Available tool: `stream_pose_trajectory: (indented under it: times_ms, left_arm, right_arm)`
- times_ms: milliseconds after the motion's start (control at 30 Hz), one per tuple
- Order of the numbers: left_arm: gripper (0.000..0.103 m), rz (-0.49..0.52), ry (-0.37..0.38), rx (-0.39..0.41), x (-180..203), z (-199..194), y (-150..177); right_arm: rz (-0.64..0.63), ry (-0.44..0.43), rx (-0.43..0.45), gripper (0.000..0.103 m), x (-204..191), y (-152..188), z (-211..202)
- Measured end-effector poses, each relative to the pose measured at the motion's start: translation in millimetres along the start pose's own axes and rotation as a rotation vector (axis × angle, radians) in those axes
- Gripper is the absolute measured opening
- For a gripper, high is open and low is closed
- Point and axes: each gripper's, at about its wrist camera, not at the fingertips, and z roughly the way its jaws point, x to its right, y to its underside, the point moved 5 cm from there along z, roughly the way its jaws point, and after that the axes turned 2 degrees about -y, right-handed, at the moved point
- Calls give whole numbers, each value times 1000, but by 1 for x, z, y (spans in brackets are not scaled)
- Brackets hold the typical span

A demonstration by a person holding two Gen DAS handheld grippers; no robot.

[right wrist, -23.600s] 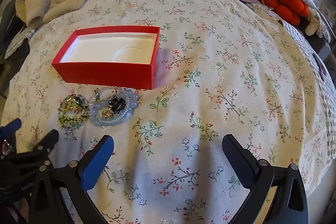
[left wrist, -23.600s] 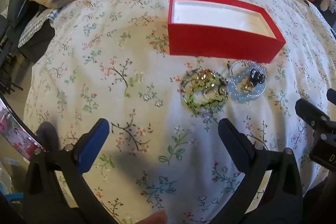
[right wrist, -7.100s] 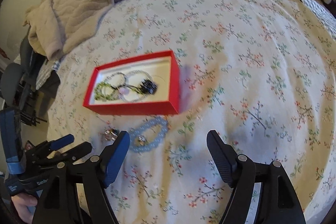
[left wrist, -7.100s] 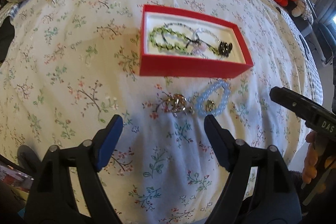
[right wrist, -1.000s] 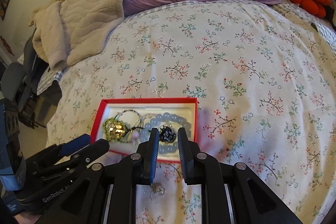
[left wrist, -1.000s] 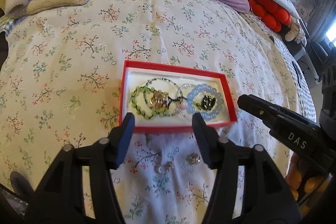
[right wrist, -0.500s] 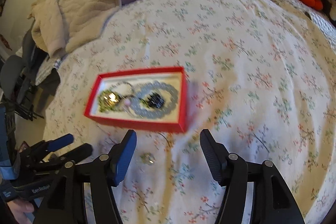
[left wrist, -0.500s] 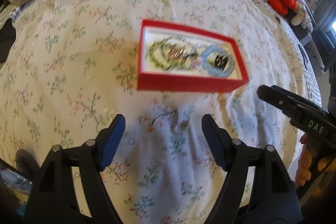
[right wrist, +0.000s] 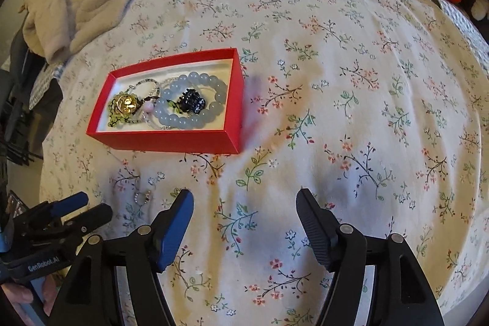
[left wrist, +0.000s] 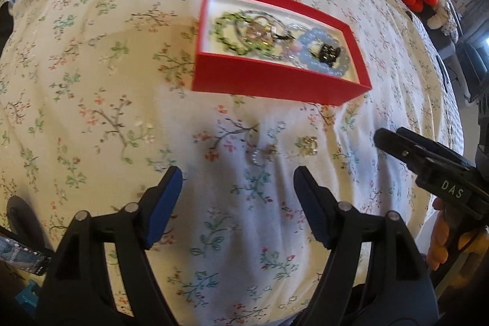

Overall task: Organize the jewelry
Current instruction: 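Lower the left gripper onto the small silver hoop earring and close it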

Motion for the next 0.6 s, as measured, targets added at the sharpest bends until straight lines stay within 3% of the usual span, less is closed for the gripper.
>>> stream_pose_trajectory:
  times_ms: [100, 167, 267, 433, 600]
  left_arm:
    - [70, 24, 5, -11, 12, 7, -1]
    - [56, 44, -4, -26, 16, 12, -1]
    - [43, 68, -13, -51, 20, 22, 2]
    - [39, 180, -31, -12, 27, 30, 5]
    - [39, 332, -38, 84, 32, 36, 8]
  right_arm:
    - [4, -3, -11, 71, 0, 0, 3]
    - [5, -1, -16, 71, 0, 1, 4]
    - [6, -2, -20, 71, -1, 1, 5]
    - [8, -5, -29, 71, -1, 4, 7]
    - [-20, -55, -47, 71, -3, 14, 14]
